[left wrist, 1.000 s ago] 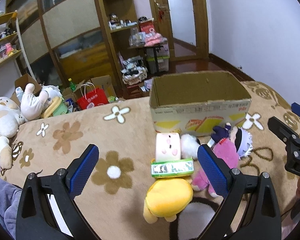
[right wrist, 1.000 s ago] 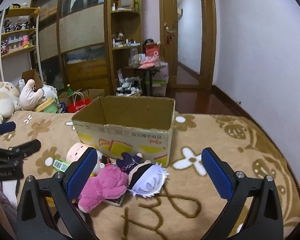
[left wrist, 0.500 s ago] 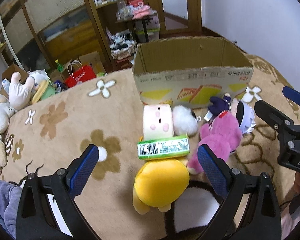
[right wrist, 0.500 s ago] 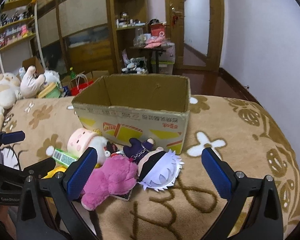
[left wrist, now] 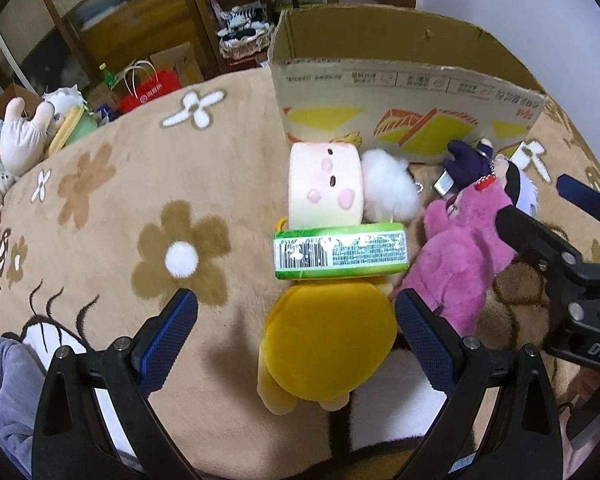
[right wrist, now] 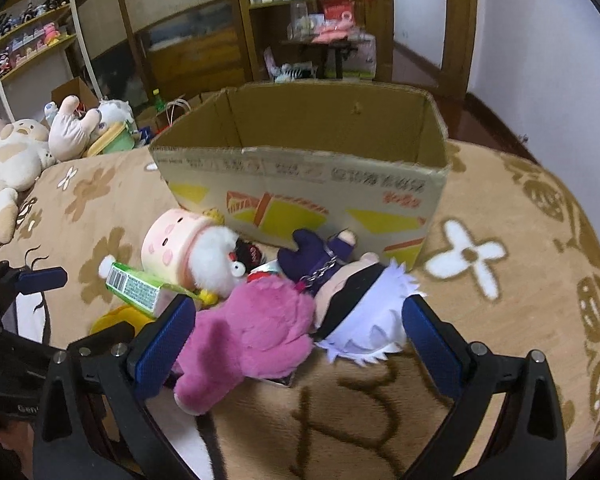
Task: Organize soft objects
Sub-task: 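Lower the right tool onto the pink bear while the left tool lowers onto the yellow pouch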
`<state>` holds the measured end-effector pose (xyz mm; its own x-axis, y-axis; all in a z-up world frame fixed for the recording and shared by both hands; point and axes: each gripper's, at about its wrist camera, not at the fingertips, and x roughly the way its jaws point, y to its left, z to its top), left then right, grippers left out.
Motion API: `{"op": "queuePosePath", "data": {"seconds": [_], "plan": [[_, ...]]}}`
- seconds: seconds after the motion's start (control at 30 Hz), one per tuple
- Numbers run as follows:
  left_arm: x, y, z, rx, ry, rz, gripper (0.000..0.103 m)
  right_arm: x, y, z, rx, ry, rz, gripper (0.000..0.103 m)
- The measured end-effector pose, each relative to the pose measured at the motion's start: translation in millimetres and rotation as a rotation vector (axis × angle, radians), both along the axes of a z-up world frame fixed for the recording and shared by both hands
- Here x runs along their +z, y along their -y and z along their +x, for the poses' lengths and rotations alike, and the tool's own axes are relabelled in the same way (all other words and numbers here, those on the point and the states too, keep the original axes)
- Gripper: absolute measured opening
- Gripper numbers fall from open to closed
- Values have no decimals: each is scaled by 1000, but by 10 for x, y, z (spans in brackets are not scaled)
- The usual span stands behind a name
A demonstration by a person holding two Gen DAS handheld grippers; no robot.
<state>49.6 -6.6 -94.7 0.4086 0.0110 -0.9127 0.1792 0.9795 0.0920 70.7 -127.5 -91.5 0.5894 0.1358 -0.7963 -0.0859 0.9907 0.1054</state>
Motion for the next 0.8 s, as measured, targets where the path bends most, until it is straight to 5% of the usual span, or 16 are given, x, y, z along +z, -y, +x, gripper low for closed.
{"op": "queuePosePath", "data": {"seconds": [0.33,0.8], "plan": [[-196,-22,81,12,-90,-24,98,-230,-197,162,27,-105,14,101],[-380,-49,136,25,-177,-59,98,-299,-322,196,-14,-123,-53,101]]}}
